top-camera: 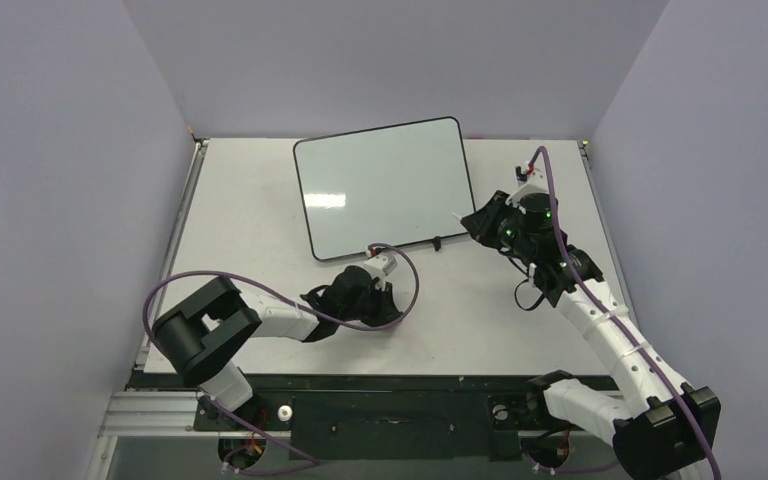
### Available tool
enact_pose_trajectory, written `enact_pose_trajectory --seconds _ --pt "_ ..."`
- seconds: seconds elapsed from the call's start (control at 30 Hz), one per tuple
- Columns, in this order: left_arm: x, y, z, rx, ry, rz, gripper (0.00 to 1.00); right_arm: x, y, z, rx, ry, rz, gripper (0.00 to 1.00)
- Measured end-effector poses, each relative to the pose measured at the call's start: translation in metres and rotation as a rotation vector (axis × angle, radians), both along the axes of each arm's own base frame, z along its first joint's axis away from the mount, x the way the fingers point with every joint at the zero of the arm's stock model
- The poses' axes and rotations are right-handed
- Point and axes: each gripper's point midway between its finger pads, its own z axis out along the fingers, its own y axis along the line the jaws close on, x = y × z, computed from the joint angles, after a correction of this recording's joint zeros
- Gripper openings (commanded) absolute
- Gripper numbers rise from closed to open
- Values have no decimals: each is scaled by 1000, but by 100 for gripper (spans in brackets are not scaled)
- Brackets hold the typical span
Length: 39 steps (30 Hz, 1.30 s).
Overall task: Write a sentence on the whiteboard
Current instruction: Put down the pen cap at the corner of the board, then move the whiteboard to the center of the board.
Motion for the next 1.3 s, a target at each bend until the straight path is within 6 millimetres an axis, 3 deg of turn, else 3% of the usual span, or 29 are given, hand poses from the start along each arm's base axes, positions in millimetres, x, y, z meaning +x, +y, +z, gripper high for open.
enact_pose_trajectory --seconds 0.27,0.37,0.7,0.8,0.93,1.1,1.3 --pt "6 -6 0 4 -24 6 36 0 -2 -3 -5 7 -6 0" --pt "8 -7 1 3 -29 9 51 1 -5 -3 -7 8 -18 0" --pt "13 -6 15 25 -60 10 55 4 -11 -4 -19 3 -27 0" --pt "21 -5 36 28 -98 22 53 5 -13 -4 -23 1 -31 0" --pt "43 3 82 -3 -178 59 54 6 -20 -3 -36 -8 -62 0" --pt "91 43 142 -41 -273 191 57 1 -32 9 -43 -53 -113 0" --pt "150 95 202 -65 -349 347 54 -1 -38 18 -41 -81 -138 0"
